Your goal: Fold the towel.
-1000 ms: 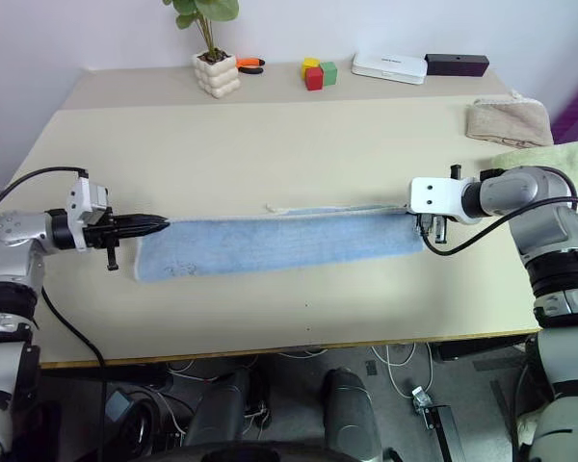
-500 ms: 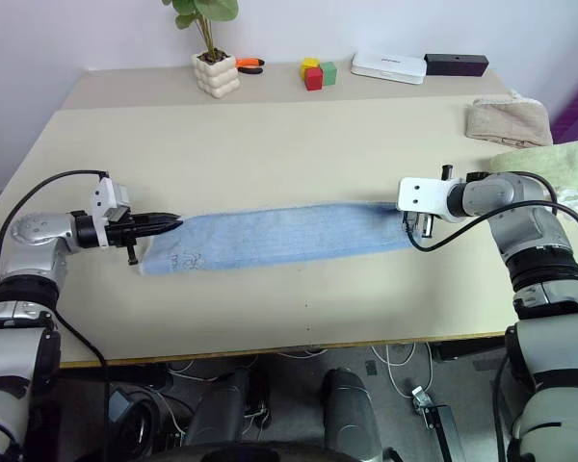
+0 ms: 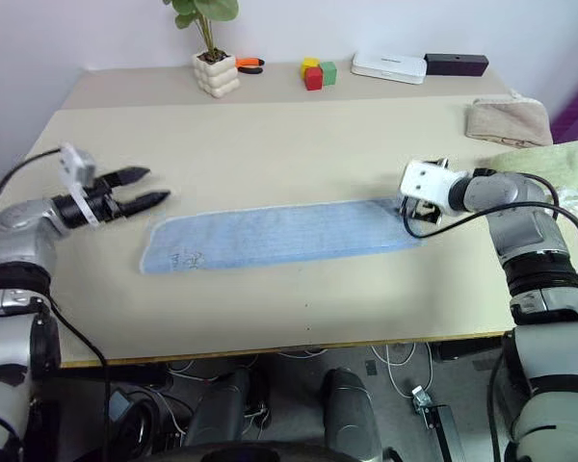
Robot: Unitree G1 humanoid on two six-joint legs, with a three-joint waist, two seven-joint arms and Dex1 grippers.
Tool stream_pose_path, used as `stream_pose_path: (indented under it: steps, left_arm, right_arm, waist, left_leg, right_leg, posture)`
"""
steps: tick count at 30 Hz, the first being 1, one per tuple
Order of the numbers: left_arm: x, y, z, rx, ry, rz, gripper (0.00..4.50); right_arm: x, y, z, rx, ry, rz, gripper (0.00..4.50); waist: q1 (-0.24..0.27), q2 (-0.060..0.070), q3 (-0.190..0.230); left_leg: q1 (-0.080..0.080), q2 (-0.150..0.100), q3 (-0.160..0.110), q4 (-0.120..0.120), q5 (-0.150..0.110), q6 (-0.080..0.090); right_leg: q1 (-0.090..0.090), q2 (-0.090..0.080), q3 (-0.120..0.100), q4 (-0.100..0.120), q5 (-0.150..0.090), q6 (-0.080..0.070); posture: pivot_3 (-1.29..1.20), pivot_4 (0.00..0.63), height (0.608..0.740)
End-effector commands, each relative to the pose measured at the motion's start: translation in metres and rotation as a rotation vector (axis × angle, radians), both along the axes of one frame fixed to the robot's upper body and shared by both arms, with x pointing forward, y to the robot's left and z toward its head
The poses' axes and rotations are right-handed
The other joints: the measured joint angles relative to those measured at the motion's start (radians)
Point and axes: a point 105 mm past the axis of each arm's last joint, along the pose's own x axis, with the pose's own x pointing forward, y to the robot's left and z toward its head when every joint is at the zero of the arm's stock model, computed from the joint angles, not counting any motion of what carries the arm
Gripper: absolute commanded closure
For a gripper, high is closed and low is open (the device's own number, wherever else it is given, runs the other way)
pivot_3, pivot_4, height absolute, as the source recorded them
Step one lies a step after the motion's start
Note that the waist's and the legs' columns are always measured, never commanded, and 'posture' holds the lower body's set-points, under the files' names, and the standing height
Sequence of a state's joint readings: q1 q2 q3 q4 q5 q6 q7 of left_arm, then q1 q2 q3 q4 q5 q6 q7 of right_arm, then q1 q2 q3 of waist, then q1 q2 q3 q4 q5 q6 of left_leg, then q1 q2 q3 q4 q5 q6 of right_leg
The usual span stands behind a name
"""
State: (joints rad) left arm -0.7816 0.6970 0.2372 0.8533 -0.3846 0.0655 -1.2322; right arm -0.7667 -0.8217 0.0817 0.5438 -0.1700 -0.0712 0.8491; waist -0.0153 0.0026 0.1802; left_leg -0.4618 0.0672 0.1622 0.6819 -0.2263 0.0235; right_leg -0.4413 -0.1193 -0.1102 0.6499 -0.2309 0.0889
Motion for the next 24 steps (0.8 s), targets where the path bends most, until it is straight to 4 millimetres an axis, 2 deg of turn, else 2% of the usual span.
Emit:
stream_pose_path:
  steps: [1, 3, 5, 6, 9, 12, 14, 16, 19, 21, 24]
  left_arm:
    - [-0.003, -0.007, 0.025, -0.167, -0.049, 0.031, 2.41]
    - [-0.005, -0.026, 0.036, -0.304, -0.055, 0.04, 3.42]
    - [-0.006, -0.052, 0.04, -0.424, -0.041, 0.04, 4.43]
    - [-0.004, -0.064, 0.04, -0.505, -0.024, 0.071, 4.48]
    - [-0.003, -0.088, 0.035, -0.706, 0.033, 0.122, 4.48]
    - [-0.01, -0.123, 0.006, -0.742, 0.121, 0.105, 4.48]
    - [-0.011, -0.135, -0.007, -0.768, 0.174, 0.112, 4.48]
    - [-0.011, -0.144, -0.026, -0.765, 0.232, 0.131, 4.48]
    - [-0.009, -0.141, -0.054, -0.69, 0.269, 0.187, 4.48]
    - [-0.008, -0.131, -0.062, -0.661, 0.271, 0.224, 4.48]
    - [-0.002, -0.105, -0.066, -0.646, 0.264, 0.283, 4.48]
  right_arm:
    - [-0.001, 0.012, 0.039, 0.331, -0.144, -0.075, 2.47]
    - [-0.005, 0.035, 0.043, 0.599, -0.158, -0.09, 3.52]
    - [-0.011, 0.065, 0.03, 0.805, -0.106, -0.097, 4.49]
    - [-0.016, 0.082, 0.018, 0.855, -0.065, -0.097, 4.5]
    - [-0.026, 0.114, -0.009, 0.913, 0.001, -0.115, 4.5]
    - [-0.024, 0.139, -0.036, 1.061, 0.072, -0.194, 4.5]
    - [-0.02, 0.149, -0.051, 1.032, 0.064, -0.235, 4.5]
    - [-0.017, 0.155, -0.07, 0.972, 0.055, -0.279, 4.5]
    - [-0.013, 0.145, -0.088, 0.932, 0.04, -0.335, 4.5]
    - [-0.011, 0.13, -0.094, 0.903, 0.008, -0.381, 4.5]
    - [-0.01, 0.102, -0.106, 0.871, -0.023, -0.451, 4.5]
  waist:
    - [-0.001, 0.0, 0.0]
    - [0.0, -0.001, 0.0]
    - [0.003, -0.001, -0.001]
    - [0.005, -0.001, -0.001]
    - [0.013, -0.001, -0.001]
    - [0.004, -0.001, -0.002]
    - [0.001, -0.001, -0.002]
    - [0.002, -0.002, -0.002]
    - [0.002, -0.001, -0.002]
    - [0.002, -0.002, -0.002]
    - [0.004, -0.002, -0.002]
  left_leg:
    - [0.0, 0.0, 0.0, 0.0, 0.0, 0.0]
    - [0.001, 0.0, -0.001, 0.0, 0.0, 0.0]
    - [0.002, 0.0, -0.003, 0.001, 0.0, 0.0]
    - [0.002, 0.0, -0.004, 0.002, 0.0, 0.0]
    - [0.001, -0.001, -0.007, 0.002, 0.0, 0.0]
    - [0.002, -0.002, -0.007, 0.002, -0.001, 0.001]
    - [0.003, -0.002, -0.007, 0.002, 0.0, 0.001]
    - [0.003, -0.002, -0.007, 0.001, 0.0, 0.001]
    - [0.003, -0.002, -0.007, 0.001, 0.0, 0.001]
    - [0.003, -0.002, -0.007, 0.001, -0.001, 0.001]
    - [0.003, -0.002, -0.008, 0.001, -0.001, 0.001]
  right_leg:
    - [0.0, 0.0, 0.0, 0.0, 0.0, 0.0]
    - [0.002, 0.0, 0.0, 0.001, 0.0, 0.0]
    - [0.004, 0.0, -0.001, 0.001, 0.0, 0.0]
    - [0.005, 0.0, -0.001, 0.001, 0.0, 0.0]
    - [0.007, 0.0, -0.001, -0.001, 0.0, 0.001]
    - [0.009, 0.0, -0.001, -0.002, 0.0, 0.001]
    - [0.009, 0.001, -0.001, -0.001, 0.0, 0.001]
    - [0.008, 0.002, -0.001, -0.001, 0.0, 0.001]
    - [0.009, 0.001, -0.001, -0.002, 0.0, 0.001]
    - [0.009, 0.001, -0.001, -0.002, 0.0, 0.001]
    - [0.009, 0.001, -0.002, -0.002, 0.0, 0.001]
  posture:
    - [0.0, 0.15, 0.74]
    - [0.0, 0.15, 0.74]
    - [0.0, 0.15, 0.74]
    - [0.0, 0.15, 0.74]
    - [0.0, 0.15, 0.74]
    - [0.0, 0.15, 0.74]
    - [0.0, 0.15, 0.74]
    - [0.0, 0.15, 0.74]
    - [0.0, 0.15, 0.74]
    - [0.0, 0.15, 0.74]
    - [0.0, 0.15, 0.74]
